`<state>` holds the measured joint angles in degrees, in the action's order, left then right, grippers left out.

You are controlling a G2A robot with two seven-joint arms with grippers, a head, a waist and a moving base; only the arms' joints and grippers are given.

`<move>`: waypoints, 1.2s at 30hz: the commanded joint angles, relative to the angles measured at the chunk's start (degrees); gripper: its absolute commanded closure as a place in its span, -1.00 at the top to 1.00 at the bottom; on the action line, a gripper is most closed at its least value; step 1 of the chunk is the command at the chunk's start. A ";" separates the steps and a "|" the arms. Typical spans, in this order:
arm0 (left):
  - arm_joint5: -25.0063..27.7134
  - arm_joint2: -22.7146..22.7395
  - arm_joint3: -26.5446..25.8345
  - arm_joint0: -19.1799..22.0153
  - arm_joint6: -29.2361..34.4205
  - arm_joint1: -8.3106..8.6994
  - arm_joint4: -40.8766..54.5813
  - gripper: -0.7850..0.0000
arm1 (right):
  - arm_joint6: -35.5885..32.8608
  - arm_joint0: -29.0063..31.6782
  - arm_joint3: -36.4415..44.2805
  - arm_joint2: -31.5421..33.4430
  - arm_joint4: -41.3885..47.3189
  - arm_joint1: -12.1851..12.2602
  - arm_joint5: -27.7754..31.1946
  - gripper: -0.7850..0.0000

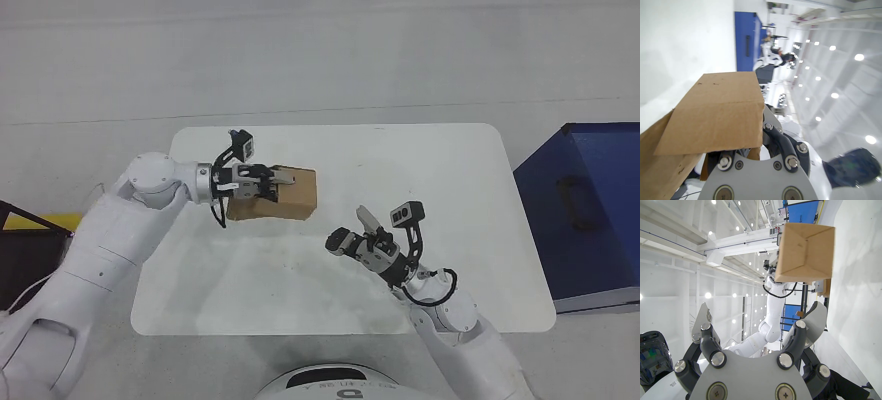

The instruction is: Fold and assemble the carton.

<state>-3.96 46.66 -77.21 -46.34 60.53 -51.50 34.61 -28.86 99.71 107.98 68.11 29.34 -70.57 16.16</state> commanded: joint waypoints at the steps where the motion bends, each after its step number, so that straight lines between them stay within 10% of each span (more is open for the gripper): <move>1: -3.91 -0.53 -3.23 0.45 -2.34 0.43 -10.63 -1.00 | 0.32 -0.04 0.02 -0.09 -0.13 -0.01 -0.10 1.00; 8: -11.41 -11.16 -4.99 6.35 1.43 -1.13 -39.63 -1.00 | 1.94 0.17 0.30 -0.09 -0.78 -0.01 -0.08 1.00; 14: -5.33 -19.08 -1.74 12.69 3.04 -4.33 -56.59 -1.00 | 2.03 1.10 0.79 0.65 -0.46 0.13 0.86 1.00; 22: 4.52 -19.39 -1.84 15.08 2.73 -6.86 -53.38 -1.00 | 1.75 1.34 0.88 1.09 0.15 0.24 0.89 1.00; 36: 5.01 -19.93 -1.82 14.13 2.12 -6.80 -55.13 -1.00 | 2.52 1.18 0.90 1.10 0.56 0.21 0.67 1.00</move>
<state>0.69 27.10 -79.01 -31.60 62.97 -58.33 -19.20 -26.50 100.94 108.85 69.23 29.81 -70.35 16.97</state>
